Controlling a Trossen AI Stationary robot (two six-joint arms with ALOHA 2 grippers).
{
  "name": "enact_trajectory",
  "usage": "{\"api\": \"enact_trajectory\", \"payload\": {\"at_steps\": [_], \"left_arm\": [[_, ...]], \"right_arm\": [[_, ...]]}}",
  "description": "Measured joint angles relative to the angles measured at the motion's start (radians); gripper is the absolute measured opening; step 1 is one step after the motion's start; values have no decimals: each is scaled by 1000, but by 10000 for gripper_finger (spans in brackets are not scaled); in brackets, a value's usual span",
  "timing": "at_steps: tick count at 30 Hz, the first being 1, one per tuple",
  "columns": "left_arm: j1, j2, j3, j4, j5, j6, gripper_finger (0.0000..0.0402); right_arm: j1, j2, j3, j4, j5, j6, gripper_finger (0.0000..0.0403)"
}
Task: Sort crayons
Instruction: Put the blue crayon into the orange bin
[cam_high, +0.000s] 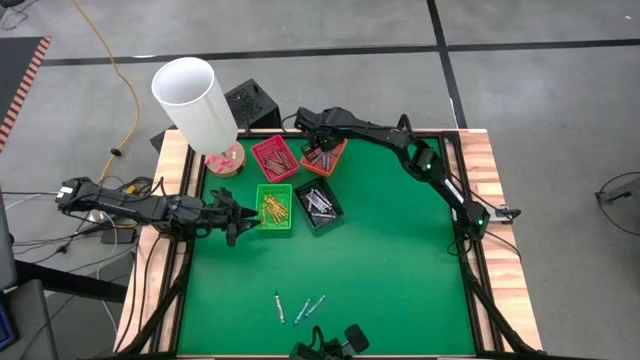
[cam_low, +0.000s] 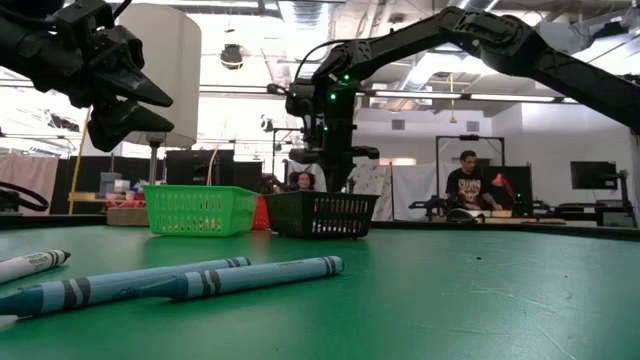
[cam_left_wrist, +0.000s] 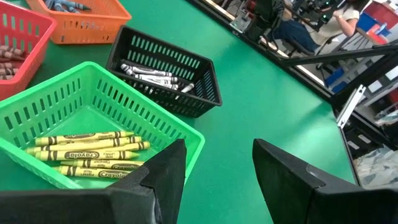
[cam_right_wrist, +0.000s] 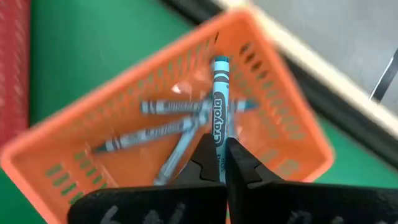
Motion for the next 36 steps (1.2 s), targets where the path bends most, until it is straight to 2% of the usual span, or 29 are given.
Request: {"api": "enact_trajectory", "payload": {"at_steps": [7, 19, 30, 36], "left_arm": [[0, 0, 0, 0, -2, -6, 175], [0, 0, 0, 3, -1, -45, 175], [0, 0, 0, 4, -1, -45, 176], [0, 0, 0, 3, -1, -43, 175]], "right_arm": [[2, 1, -99, 89, -44, 43, 4], [-4, 1, -102, 115, -91, -14, 9], [-5, 1, -102, 50, -98, -58, 99], [4, -49, -92, -11, -97, -136, 124]]}}
